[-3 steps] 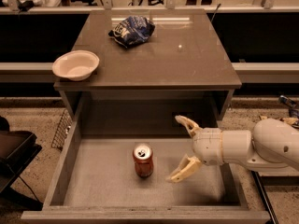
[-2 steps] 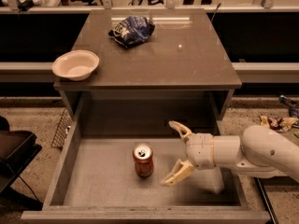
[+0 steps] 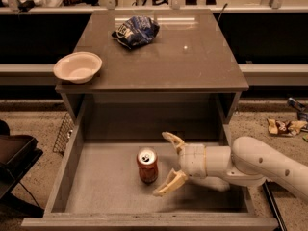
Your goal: Pick coke can from top drawer and place on counter
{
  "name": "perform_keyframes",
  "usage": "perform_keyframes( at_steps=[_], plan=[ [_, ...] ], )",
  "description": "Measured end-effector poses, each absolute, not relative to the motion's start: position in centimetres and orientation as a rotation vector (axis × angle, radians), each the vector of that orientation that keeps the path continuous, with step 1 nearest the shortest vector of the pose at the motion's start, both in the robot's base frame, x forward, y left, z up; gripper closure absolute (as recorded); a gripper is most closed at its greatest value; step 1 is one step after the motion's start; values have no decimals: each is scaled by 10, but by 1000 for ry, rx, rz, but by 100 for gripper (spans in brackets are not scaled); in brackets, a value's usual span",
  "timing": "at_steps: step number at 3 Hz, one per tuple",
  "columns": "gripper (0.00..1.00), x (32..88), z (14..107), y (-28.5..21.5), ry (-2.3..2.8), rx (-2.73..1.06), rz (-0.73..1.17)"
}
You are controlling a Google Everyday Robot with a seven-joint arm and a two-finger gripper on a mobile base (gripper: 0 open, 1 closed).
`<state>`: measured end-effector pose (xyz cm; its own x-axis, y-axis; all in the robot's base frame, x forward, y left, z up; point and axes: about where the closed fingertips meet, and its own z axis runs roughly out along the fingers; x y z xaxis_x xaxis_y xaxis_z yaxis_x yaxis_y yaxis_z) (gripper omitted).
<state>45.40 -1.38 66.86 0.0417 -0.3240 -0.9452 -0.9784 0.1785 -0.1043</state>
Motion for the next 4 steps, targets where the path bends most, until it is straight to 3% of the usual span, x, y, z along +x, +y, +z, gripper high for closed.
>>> perform_keyframes(
  at_steps=[2,4],
  plan=[
    [0,458,676,10,1435,-1315,893],
    [41,456,673,21,1421,-1310,920]
  ],
)
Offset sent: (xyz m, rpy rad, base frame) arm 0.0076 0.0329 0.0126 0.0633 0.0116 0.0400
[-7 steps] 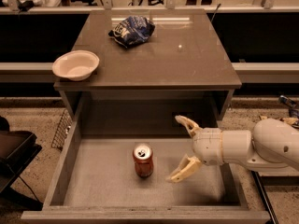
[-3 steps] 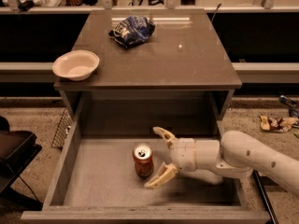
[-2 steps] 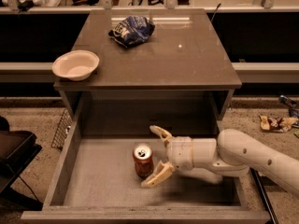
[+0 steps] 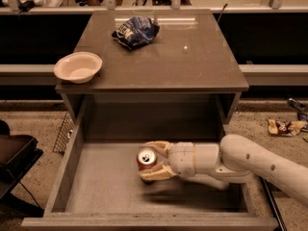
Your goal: Pick coke can from top drawer and place on counter
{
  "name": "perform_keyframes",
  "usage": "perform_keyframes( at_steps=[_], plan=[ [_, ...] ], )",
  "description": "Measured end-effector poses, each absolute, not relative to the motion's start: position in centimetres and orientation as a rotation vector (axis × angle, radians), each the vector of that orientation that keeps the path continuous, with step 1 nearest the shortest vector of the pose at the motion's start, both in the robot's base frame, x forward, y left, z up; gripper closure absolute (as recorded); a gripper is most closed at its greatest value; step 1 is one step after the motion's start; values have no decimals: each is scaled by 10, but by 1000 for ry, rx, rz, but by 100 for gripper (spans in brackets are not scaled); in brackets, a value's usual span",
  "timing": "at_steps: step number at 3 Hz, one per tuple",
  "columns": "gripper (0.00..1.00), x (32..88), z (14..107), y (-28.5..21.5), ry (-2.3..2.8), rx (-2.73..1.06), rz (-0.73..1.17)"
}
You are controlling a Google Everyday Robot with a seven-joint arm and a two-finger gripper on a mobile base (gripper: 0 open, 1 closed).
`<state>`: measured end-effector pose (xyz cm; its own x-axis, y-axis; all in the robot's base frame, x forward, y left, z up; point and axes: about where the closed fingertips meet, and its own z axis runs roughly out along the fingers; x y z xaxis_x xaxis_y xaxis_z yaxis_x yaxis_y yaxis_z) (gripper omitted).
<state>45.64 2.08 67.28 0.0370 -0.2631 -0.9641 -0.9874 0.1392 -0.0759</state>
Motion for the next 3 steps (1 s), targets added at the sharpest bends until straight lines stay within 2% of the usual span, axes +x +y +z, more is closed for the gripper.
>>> perform_keyframes(
  at_steps=[2,3],
  plan=[
    [88,455,673,24,1416,-1314,926],
    [100,455,686,23,1398,-1327,934]
  ],
)
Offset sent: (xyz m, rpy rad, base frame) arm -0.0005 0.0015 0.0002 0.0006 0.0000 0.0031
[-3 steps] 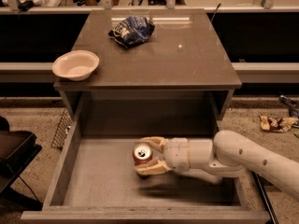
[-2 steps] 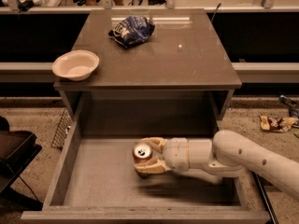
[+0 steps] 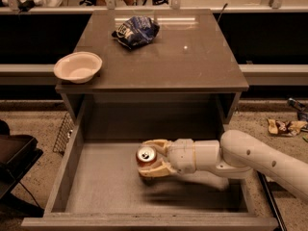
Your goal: Pick coke can from top drawer and place on counter
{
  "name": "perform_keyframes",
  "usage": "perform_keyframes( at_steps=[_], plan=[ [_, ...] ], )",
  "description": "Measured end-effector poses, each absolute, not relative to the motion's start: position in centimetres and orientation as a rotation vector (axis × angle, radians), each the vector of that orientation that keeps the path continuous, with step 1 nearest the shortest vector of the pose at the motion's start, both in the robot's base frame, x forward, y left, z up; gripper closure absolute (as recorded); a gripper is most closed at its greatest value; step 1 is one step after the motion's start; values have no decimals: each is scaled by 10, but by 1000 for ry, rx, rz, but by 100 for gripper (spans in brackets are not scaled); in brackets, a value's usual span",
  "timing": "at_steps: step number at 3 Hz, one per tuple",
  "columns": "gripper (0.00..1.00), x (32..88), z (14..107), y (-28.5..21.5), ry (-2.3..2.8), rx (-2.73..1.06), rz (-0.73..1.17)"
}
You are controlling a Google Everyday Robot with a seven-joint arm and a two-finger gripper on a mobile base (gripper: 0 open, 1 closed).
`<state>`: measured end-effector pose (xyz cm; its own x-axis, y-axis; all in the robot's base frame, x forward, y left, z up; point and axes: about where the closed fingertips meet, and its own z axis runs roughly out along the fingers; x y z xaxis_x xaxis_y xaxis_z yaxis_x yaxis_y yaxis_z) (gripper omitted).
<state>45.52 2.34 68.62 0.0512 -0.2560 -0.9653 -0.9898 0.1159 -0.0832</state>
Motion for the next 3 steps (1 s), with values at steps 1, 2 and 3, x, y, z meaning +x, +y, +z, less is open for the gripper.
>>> perform_keyframes(
  at_steps=[1,2,3],
  plan=[
    [100,461,752,10,1396,-1351,950],
    [100,472,816,-3,1425,-1348,958],
    [100,506,868,-13,1458,-1298,985]
  ],
)
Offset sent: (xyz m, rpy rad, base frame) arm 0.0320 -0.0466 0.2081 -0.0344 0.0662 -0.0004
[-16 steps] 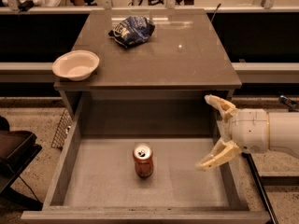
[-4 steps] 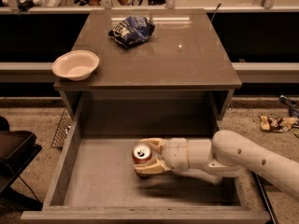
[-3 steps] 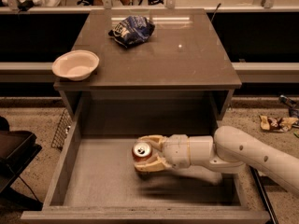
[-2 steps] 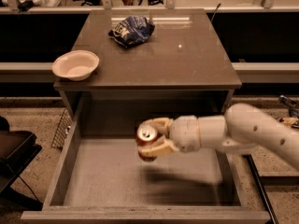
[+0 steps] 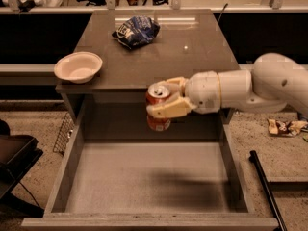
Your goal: Pick coke can from top drawer and place on counter
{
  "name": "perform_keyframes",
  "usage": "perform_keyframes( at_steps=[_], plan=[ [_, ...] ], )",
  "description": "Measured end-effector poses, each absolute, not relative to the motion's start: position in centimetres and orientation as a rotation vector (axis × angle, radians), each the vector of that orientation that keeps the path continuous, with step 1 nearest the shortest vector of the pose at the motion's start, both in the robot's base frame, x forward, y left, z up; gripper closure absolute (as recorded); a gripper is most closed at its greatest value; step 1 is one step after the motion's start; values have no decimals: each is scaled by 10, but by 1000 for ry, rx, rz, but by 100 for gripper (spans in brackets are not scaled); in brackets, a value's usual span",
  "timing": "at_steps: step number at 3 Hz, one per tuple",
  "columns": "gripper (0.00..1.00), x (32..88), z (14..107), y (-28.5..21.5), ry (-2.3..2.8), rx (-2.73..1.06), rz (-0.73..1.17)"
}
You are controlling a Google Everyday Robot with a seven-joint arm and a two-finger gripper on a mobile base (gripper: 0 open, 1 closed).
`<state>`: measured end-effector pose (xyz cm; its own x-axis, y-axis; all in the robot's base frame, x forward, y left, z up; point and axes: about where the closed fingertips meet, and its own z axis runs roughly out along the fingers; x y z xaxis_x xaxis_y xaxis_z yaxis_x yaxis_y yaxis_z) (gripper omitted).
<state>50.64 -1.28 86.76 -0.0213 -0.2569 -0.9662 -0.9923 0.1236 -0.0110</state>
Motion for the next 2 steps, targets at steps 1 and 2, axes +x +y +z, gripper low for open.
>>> perform_keyframes(
  at_steps=[1,2],
  plan=[
    [100,554,911,-16,1476,-1245,1004],
    [100,602,943,-14,1481,-1213,1012]
  ],
)
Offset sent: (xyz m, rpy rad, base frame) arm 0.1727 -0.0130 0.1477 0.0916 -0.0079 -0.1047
